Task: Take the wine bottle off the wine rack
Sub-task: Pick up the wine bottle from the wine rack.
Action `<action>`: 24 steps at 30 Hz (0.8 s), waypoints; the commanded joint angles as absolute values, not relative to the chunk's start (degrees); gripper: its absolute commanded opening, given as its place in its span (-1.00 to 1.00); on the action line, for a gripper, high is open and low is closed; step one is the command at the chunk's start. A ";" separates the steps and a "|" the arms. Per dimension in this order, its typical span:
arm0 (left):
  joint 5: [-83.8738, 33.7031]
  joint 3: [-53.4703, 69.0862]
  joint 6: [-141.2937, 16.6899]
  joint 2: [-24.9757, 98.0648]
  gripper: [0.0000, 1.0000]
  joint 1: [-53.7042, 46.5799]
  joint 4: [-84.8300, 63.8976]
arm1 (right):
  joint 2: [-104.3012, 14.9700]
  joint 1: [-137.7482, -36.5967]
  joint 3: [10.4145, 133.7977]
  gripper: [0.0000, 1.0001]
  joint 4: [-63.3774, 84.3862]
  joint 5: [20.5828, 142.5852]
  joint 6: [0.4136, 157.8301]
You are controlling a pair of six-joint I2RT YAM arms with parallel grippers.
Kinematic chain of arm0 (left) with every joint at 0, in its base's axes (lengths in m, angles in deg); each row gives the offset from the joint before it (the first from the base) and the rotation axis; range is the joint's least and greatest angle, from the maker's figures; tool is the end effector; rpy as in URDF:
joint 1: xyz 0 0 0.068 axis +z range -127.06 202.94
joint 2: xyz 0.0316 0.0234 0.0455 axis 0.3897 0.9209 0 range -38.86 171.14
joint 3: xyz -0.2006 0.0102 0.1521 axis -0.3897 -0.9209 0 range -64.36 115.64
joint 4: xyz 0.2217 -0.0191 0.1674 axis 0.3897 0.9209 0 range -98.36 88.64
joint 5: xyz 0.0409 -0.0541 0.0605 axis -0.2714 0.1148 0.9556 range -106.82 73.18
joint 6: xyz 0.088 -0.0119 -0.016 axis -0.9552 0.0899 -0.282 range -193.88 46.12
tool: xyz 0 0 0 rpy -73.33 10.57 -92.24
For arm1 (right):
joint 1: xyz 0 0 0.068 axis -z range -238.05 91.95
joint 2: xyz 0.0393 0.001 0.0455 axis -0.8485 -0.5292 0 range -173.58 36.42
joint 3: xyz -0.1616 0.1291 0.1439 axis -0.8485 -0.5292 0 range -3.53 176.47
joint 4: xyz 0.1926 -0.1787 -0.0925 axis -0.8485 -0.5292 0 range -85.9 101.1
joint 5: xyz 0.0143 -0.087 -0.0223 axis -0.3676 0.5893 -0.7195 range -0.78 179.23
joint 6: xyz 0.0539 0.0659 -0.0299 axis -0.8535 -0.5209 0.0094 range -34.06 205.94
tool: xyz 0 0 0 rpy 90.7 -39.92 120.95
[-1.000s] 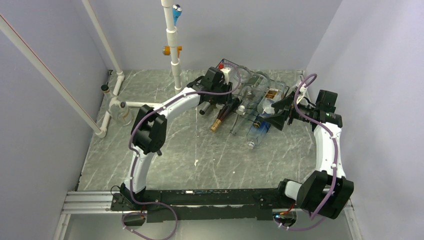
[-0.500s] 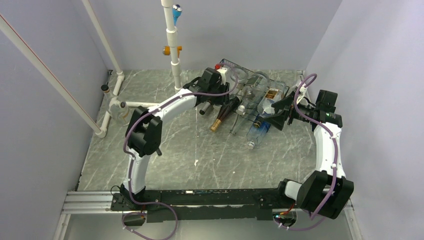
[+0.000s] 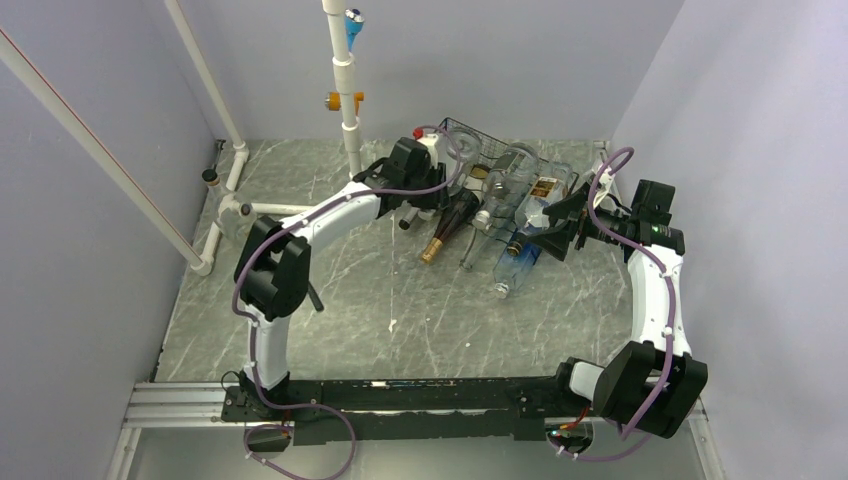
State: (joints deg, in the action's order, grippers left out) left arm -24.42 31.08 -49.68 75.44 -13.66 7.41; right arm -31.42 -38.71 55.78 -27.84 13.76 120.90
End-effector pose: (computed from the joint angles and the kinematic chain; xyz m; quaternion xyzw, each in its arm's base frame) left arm 0.4069 -0.3154 0.2186 0.1260 0.8751 -0.2851 0.3701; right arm 0.2724 -0.0129 0.2888 -0.3201 0.7000 0.3766 0.5155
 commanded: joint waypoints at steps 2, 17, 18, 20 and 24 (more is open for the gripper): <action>-24.43 31.40 -48.95 64.86 -1.00 -13.36 -8.67 | -31.04 -38.49 56.15 0.99 -25.36 12.31 121.81; -26.54 24.13 -47.34 56.40 -1.00 -13.32 -10.54 | -30.50 -38.48 55.49 0.99 -24.41 12.11 121.18; -26.78 23.76 -47.25 55.82 -1.00 -13.36 -10.55 | -30.50 -38.45 55.45 0.99 -24.41 12.14 121.18; -26.91 22.86 -47.25 54.48 -1.00 -13.34 -10.56 | -30.45 -38.41 55.37 1.00 -24.33 12.18 121.18; -27.77 21.02 -47.10 51.62 -1.00 -13.36 -10.21 | -30.23 -38.45 55.19 0.99 -24.23 12.01 121.26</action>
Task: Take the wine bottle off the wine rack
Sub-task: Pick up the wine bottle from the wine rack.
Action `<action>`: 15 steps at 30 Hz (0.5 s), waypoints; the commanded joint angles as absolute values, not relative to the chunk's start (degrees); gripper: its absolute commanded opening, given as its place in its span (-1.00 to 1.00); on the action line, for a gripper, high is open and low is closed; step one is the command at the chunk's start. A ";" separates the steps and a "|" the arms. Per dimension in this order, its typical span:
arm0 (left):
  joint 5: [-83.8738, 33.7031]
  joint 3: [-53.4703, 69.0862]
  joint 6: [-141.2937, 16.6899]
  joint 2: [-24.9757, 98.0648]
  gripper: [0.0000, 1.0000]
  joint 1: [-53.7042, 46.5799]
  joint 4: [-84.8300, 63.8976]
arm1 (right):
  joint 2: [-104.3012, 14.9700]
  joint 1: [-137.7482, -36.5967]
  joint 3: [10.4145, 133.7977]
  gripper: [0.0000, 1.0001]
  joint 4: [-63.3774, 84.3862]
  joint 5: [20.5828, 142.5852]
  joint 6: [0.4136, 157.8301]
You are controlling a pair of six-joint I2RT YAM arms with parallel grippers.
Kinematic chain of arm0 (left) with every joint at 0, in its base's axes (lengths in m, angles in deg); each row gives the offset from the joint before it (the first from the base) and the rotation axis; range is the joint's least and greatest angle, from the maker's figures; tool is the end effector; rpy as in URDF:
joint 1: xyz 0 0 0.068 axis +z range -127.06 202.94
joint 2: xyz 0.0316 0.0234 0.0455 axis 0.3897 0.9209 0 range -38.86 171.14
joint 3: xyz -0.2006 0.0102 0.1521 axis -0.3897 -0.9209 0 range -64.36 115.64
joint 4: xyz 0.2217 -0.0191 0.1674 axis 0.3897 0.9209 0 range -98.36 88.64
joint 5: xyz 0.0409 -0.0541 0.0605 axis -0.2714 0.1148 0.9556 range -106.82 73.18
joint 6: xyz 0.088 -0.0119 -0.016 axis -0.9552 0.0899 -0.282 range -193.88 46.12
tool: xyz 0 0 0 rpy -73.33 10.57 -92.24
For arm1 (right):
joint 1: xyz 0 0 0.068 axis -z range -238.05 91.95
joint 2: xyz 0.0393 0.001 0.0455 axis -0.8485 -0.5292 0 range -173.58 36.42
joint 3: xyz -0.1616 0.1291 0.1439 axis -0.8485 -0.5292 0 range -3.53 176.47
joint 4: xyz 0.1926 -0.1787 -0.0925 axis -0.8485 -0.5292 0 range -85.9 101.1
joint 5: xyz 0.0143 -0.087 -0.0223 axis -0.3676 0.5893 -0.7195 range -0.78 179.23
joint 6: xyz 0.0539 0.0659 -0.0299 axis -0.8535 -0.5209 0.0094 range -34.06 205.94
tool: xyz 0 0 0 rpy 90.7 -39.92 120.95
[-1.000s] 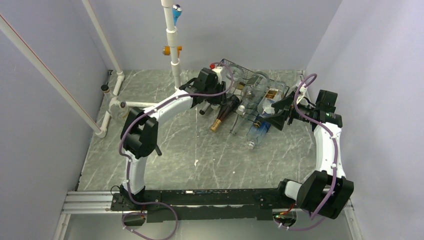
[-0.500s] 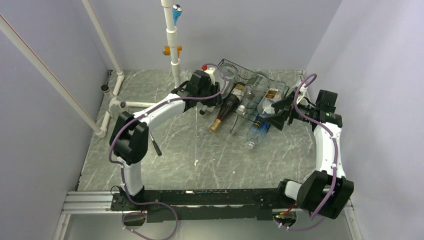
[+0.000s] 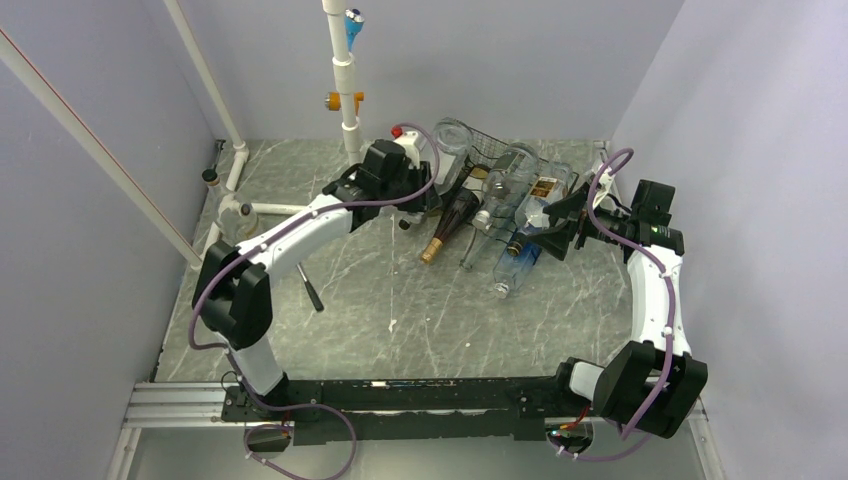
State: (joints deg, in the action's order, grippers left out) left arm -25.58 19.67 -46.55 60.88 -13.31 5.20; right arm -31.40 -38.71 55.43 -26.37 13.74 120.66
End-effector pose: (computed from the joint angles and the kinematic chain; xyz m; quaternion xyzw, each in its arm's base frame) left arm 0.3674 -0.2845 0.2637 0.1054 0.8548 -0.3215 0.3936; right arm 0.2737 -0.0133 0.2885 -0.3239 0.6970 0.3724 0.5202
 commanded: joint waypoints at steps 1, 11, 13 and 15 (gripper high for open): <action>-28.15 20.38 -46.97 50.76 -1.00 -13.36 -10.14 | -30.18 -38.46 55.18 0.99 -24.23 11.97 121.36; -30.30 12.93 -47.02 41.61 -1.00 -13.36 -9.24 | -29.93 -38.39 55.12 0.99 -25.31 12.14 122.95; -30.64 11.32 -47.23 39.66 -1.00 -13.36 -9.00 | -29.83 -38.45 55.18 0.99 -25.48 12.16 123.26; -31.51 9.98 -47.52 37.83 -1.00 -13.36 -8.66 | -29.70 -38.46 55.18 0.99 -25.66 12.08 123.50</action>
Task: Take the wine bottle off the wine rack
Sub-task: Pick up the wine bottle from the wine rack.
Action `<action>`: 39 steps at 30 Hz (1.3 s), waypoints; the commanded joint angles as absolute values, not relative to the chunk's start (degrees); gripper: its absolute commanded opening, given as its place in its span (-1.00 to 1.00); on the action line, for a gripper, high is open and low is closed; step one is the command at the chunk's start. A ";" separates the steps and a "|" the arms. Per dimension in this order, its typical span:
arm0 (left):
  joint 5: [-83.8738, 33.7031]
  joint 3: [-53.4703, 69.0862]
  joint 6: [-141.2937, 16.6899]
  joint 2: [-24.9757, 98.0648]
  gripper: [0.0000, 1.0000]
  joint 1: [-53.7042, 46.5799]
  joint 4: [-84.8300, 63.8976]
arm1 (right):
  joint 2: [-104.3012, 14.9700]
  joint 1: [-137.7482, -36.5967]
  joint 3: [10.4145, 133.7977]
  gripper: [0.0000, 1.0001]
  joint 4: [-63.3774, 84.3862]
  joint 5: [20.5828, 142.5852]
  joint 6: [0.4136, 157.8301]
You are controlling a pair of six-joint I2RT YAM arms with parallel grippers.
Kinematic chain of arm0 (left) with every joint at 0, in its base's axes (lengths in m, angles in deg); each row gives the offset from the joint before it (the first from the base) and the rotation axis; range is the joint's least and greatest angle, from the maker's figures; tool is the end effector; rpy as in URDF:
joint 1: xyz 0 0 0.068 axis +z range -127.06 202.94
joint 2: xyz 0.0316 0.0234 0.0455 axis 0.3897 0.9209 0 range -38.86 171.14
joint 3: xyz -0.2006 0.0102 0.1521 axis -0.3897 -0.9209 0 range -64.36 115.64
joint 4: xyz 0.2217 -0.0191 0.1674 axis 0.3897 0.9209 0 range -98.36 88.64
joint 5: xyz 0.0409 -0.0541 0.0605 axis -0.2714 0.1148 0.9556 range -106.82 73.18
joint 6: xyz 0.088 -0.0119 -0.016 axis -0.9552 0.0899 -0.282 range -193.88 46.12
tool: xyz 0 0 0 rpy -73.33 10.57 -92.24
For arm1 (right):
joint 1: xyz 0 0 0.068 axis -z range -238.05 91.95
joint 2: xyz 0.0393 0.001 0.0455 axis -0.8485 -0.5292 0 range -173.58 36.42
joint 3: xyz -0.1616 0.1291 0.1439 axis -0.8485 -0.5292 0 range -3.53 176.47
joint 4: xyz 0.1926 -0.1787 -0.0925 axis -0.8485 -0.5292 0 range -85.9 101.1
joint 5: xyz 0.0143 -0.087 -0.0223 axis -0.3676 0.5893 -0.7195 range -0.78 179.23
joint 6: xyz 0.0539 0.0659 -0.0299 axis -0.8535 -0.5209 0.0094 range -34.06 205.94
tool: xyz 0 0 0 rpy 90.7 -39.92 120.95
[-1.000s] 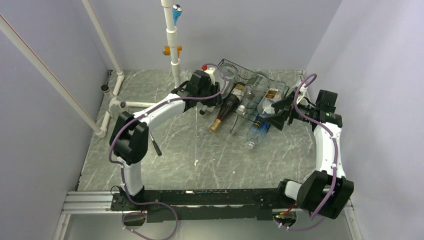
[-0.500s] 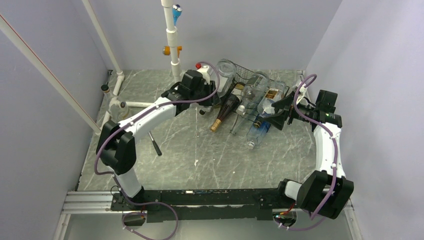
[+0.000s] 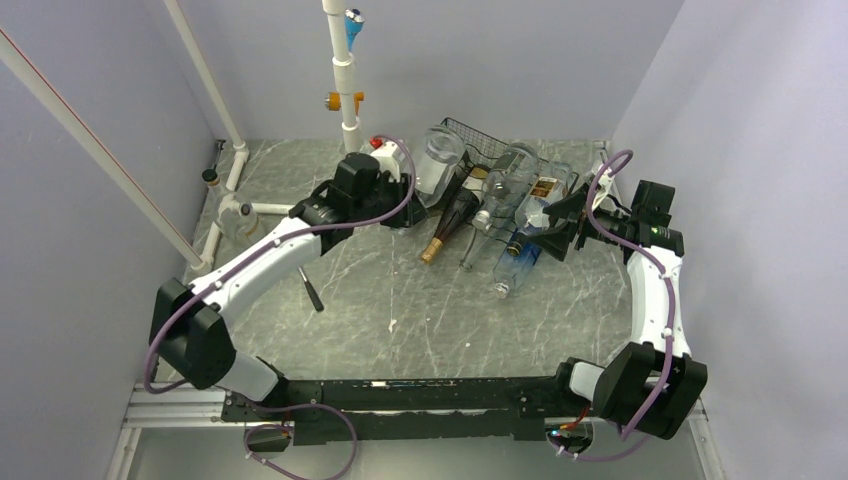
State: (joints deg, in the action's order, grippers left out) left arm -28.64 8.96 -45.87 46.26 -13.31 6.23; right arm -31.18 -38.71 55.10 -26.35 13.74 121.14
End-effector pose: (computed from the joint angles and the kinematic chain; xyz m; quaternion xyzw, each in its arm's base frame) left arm 0.3178 -0.2534 0.2919 0.1148 0.8393 -0.3528 0.3973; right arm 0.2728 -0.0130 0.2876 -0.3264 0.6959 0.3707 0.5213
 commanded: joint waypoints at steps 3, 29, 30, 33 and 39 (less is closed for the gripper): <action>-32.67 8.18 -48.02 35.35 -1.00 -13.36 -6.95 | -29.53 -38.52 55.39 0.99 -26.34 12.19 124.09; -38.72 -7.21 -45.90 14.93 -1.00 -13.34 3.37 | -28.70 -38.47 67.06 0.99 -55.28 16.36 149.15; -38.96 -7.64 -45.79 14.47 -1.00 -13.36 3.68 | -28.68 -38.50 67.24 0.99 -56.45 15.95 150.80; -39.62 -8.19 -45.80 13.41 -1.00 -13.36 5.45 | -28.92 -38.46 67.85 0.99 -59.21 15.07 154.41; -40.63 -8.77 -45.84 11.74 -1.00 -13.36 8.68 | -29.29 -38.67 68.87 0.99 -61.66 14.18 157.48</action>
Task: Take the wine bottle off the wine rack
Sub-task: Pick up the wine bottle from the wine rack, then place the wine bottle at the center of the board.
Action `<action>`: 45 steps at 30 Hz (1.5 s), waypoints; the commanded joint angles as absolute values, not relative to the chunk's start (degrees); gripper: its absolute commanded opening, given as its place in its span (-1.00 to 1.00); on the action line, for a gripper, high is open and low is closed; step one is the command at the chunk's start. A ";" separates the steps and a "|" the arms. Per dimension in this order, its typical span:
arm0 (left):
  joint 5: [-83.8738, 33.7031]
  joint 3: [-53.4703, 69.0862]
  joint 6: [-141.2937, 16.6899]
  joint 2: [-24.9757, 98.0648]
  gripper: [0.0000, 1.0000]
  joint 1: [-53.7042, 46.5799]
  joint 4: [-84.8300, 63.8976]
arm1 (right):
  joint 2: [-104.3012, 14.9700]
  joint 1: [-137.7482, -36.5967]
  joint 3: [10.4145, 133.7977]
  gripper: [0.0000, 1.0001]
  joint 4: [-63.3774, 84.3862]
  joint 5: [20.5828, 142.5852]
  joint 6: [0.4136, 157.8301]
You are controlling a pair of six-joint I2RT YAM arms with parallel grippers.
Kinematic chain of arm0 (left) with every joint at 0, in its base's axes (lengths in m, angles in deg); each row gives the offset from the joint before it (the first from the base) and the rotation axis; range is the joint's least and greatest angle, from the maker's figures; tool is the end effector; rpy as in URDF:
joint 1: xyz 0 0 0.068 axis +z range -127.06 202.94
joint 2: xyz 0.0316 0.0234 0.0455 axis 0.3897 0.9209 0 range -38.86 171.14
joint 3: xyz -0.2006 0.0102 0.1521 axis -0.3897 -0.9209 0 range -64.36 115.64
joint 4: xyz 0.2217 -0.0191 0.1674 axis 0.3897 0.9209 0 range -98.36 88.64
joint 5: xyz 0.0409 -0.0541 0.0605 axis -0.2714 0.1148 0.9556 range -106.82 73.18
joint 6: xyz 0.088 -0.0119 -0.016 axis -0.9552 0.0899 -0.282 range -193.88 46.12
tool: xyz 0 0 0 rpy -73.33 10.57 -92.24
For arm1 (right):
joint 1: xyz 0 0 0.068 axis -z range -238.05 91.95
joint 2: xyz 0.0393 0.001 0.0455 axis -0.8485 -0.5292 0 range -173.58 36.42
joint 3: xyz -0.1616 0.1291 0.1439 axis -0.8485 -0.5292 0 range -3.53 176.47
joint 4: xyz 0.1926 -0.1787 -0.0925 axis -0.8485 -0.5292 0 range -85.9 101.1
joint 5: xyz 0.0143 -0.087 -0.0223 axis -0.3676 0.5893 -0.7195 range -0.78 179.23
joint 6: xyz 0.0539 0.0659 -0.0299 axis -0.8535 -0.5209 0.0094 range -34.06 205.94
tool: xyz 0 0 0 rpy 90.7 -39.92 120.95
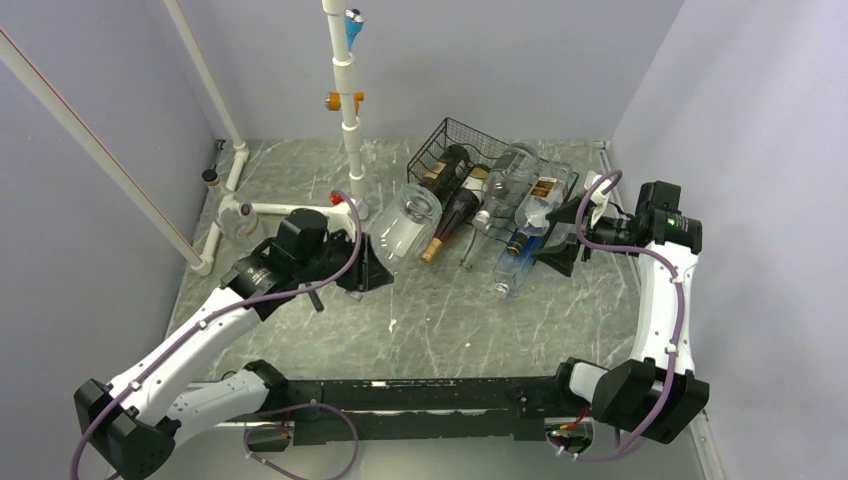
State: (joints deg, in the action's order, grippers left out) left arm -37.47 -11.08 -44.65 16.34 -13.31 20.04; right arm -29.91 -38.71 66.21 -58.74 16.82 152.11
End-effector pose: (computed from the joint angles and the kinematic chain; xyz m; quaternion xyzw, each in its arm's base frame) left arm 0.2054 -0.1858 0.2882 0.1413 0.8464 -0.3954 0.3276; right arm 0.2340 -0.0007 0.3209 -0.4247 0.6769 0.3126 0.5135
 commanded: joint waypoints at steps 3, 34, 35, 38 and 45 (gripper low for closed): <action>-41.05 -8.90 -45.84 11.07 -1.00 -13.36 10.10 | -29.46 -39.24 69.11 0.99 -61.98 14.11 157.91; -47.11 -11.99 -41.95 8.75 -1.00 -13.35 21.87 | -34.63 -66.39 78.33 0.99 -56.07 27.30 153.93; -47.28 -12.02 -41.83 8.82 -1.00 -13.33 22.21 | -34.88 -67.28 78.45 0.99 -55.58 27.58 153.56; -48.09 -12.24 -41.38 9.01 -1.00 -13.36 23.00 | -35.55 -70.54 79.18 0.99 -54.44 28.58 153.01; -50.12 -12.07 -39.86 9.34 -1.00 -13.36 26.06 | -37.24 -78.48 78.61 0.99 -49.91 32.23 150.30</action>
